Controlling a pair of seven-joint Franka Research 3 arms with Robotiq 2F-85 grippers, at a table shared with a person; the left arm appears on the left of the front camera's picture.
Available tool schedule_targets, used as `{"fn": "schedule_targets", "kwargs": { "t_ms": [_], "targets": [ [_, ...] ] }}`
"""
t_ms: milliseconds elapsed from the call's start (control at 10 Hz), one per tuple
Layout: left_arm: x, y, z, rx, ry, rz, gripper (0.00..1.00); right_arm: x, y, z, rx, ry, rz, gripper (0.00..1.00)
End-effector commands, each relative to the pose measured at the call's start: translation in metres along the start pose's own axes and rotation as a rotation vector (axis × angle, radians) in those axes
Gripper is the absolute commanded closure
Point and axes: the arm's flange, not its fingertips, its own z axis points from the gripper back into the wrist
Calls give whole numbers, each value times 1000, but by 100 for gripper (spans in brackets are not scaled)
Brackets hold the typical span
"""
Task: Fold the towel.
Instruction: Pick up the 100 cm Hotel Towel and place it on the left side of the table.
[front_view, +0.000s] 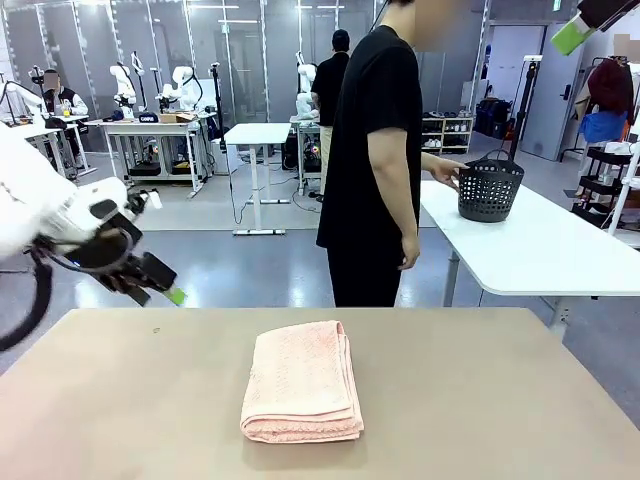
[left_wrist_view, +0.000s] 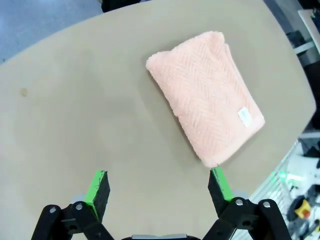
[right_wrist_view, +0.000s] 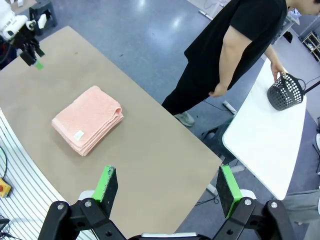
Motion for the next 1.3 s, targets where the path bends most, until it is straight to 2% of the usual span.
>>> {"fn": "schedule_targets", "kwargs": {
  "t_ms": [0, 300, 500, 900, 1200],
  "targets": [
    [5, 5, -40, -27, -45, 38, 0, -1, 0, 0, -6, 1, -13, 0],
    [10, 26, -89, -89, -34, 112, 0, -1, 0, 0, -6, 1, -13, 0],
    [-3, 36, -120, -168, 31, 162, 0, -1, 0, 0, -6, 1, -13, 0],
    [-20, 52, -161, -239, 37, 255, 0, -1, 0, 0, -6, 1, -13, 0],
    [-36, 32, -184, -309, 5, 283, 0, -1, 0, 0, -6, 1, -13, 0]
  ]
}}
